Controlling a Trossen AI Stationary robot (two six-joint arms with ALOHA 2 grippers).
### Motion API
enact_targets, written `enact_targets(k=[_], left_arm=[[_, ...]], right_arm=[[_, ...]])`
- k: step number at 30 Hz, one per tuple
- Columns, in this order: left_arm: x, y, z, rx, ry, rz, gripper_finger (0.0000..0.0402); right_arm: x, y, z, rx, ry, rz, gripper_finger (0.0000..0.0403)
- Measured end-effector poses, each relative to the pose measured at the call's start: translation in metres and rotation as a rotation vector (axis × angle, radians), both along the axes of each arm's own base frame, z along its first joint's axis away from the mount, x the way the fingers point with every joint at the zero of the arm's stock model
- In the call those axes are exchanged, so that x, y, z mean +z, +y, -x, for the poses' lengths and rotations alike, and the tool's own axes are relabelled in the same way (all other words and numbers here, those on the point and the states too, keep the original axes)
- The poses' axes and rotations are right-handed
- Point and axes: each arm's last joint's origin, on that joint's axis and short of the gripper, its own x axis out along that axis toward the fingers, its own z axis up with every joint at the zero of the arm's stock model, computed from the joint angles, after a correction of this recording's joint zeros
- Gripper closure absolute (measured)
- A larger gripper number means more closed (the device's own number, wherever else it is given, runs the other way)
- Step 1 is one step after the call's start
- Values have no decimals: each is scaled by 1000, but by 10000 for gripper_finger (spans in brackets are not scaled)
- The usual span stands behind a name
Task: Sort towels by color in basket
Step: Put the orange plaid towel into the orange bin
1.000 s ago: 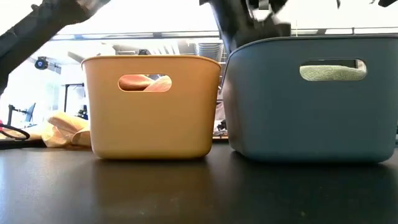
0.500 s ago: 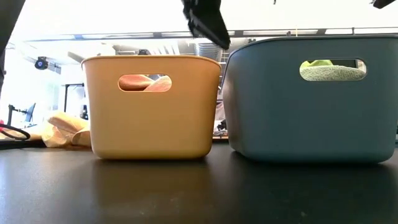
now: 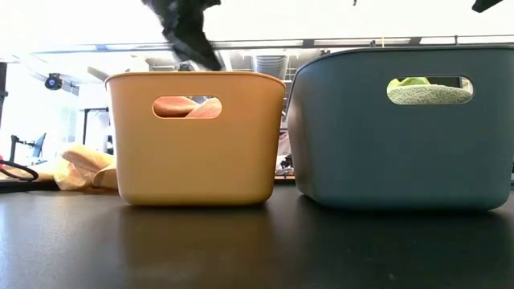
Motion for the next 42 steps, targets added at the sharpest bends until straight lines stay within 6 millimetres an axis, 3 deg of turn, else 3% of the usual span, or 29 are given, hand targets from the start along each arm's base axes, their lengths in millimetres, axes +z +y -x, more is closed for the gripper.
enact_targets(k=[3,8,15,25,29,36,39,42], left_arm=[[-3,16,32,165,5,-36,251],[-8,51,77,624,-124,-25,251],[-54,93,108,857,-1,25,251],[-111,145,114,1014,270,122,238],[-132,154,108,985,386,204,225],[-161,159,102,938,551,185,219],[-164,161,100,940,570,118,237],[-162,161,103,946,568,93,285]], right_arm=[[0,-2,-2,-4,-2,9,251],[0,-5,-6,5,5,39,239],[2,-11,-12,9,-29,104,223],[2,-11,-15,14,-28,105,217],[2,-11,-15,11,-31,100,220],[2,-11,-15,11,-30,99,213],[2,-11,-15,17,-26,104,211],[2,-11,-15,18,-26,104,213]])
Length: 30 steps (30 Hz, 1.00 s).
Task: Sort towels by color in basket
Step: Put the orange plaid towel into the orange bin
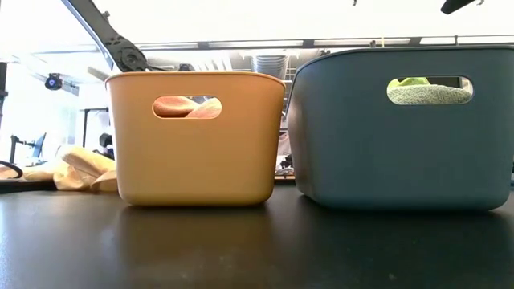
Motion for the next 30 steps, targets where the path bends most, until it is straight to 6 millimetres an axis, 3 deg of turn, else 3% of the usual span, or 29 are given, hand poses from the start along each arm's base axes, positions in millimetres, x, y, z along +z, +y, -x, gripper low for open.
enact_targets(k=[3,5,10,19,24,30], left_arm=[[7,-2,2,-17,-17,-10,366],[15,-6,5,-28,-39,-7,389],[53,-19,10,-71,-178,-73,394],[153,-61,37,-178,-687,-294,401],[202,-89,49,-462,-1045,-309,401],[239,-117,54,-821,-1414,-316,401]], right_arm=[[0,0,0,0,0,0,217],[0,0,0,0,0,0,220],[0,0,0,0,0,-1,225],[-1,0,0,5,7,4,216],[-1,0,0,6,5,6,219],[-2,0,0,8,10,13,229]])
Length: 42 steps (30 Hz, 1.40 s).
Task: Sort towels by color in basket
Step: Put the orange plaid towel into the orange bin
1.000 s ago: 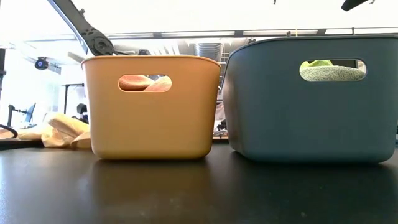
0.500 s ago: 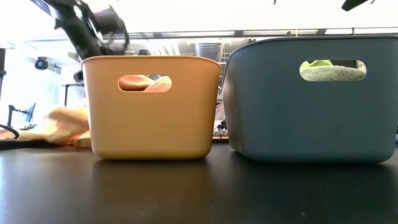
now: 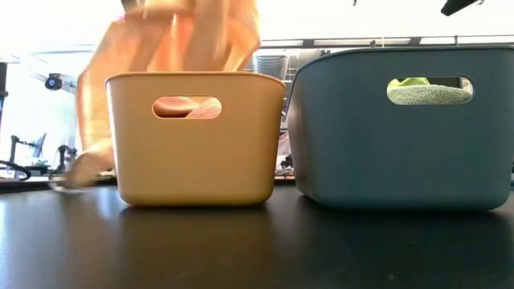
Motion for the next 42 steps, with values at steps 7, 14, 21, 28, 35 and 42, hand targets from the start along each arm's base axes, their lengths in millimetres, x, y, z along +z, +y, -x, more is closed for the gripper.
enact_targets(k=[7,14,21,28,35,42], left_arm=[[32,-19,-9,-156,-309,-58,401],[84,-23,-20,-207,-506,-100,401],[122,-31,-58,-307,-529,-104,402],[134,-66,-85,-458,-478,-283,402],[134,-103,-69,-274,-439,-445,401],[143,-102,-71,107,-501,-475,401]], right_arm=[[-2,0,0,1,4,5,228],[-2,0,0,1,3,4,218],[-2,0,0,1,1,2,227],[-2,2,0,1,-3,-21,239],[-11,2,1,-10,27,-49,249],[-23,-1,3,-14,51,-21,259]])
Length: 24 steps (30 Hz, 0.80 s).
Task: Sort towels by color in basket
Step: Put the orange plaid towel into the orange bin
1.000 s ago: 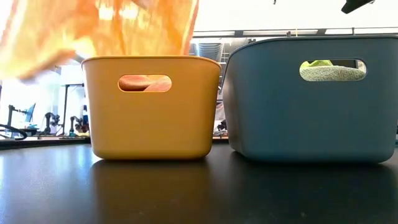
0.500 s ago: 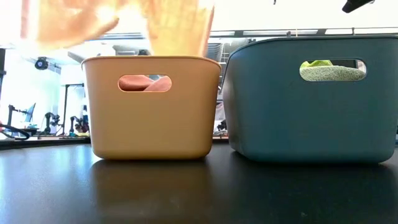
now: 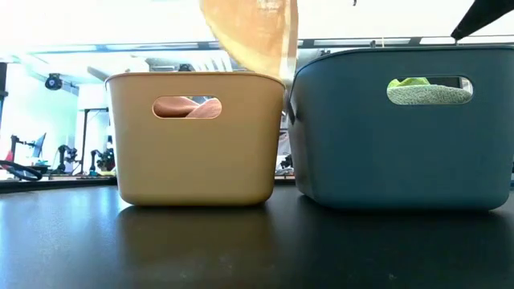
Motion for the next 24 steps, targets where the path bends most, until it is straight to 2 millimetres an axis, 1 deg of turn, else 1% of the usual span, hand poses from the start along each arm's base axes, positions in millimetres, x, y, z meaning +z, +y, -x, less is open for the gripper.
enact_targets(k=[5,10,13,17,19,22,24], left_arm=[[-10,4,-30,50,-37,28,401],[-25,7,-64,88,-86,52,401],[-31,8,-79,104,-126,65,401],[-30,11,-90,93,-163,99,401],[-30,11,-95,91,-150,102,401],[-35,10,-98,106,-74,93,401],[-39,12,-97,168,22,90,401]], right_arm=[[-5,1,-1,-17,-22,-27,266],[-6,2,-2,-18,-36,-44,273],[-6,3,-3,-18,-45,-56,277],[-6,5,-4,-18,-57,-70,282],[-6,5,-4,-18,-61,-75,285],[-6,5,-4,-18,-62,-77,289],[-6,6,-5,-18,-68,-85,292]])
